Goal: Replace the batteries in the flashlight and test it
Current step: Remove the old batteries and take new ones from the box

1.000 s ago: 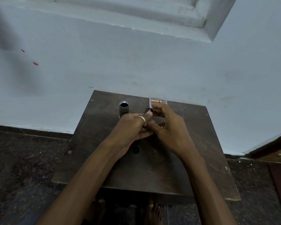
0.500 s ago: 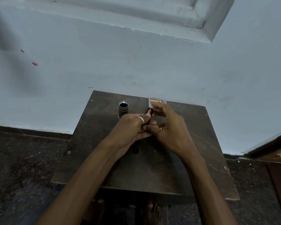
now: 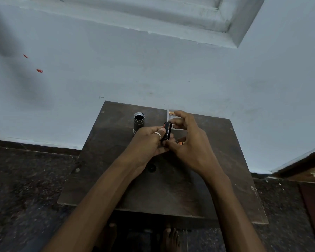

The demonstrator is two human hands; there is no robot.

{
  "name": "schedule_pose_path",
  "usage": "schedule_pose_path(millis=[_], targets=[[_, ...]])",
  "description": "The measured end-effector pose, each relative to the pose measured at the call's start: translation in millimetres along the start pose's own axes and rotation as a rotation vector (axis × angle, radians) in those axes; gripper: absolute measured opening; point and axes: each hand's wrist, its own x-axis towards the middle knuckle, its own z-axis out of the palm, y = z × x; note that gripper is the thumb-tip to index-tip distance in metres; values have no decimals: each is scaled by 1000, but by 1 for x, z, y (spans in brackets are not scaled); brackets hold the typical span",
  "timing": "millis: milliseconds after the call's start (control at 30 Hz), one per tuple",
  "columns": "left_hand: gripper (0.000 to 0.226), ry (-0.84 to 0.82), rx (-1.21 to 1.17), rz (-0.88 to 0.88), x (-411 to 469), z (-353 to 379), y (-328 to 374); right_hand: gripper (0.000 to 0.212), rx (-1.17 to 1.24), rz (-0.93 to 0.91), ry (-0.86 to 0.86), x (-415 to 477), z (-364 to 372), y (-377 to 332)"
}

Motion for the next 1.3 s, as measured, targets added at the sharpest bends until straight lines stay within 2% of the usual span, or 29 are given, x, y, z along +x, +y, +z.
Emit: schedule_pose_path(millis=[167,300,433,600,800,1133,1300], targets=[[25,14,5,-10,0,-1,0,76,42,93,-78,1,-6,-1],[26,26,-31,-39,1,-2,0,40,40,135,-15,10,-17,1],[19,58,-67,-58,1,1,2,18,-216,107,106,33,-19,5],[20,52,-85,-98,1,1,3,24,-571,68,39,79,-11,11],[22,49,-111,-105,1,1,3,25,-923,116,-190,113,5,18],[23,38,-140,-114,0,2,5,23,-964,124,-263,120,9,17],[20,35,-146,-118,0,2,6,21,-927,122,-244,115,9,16]])
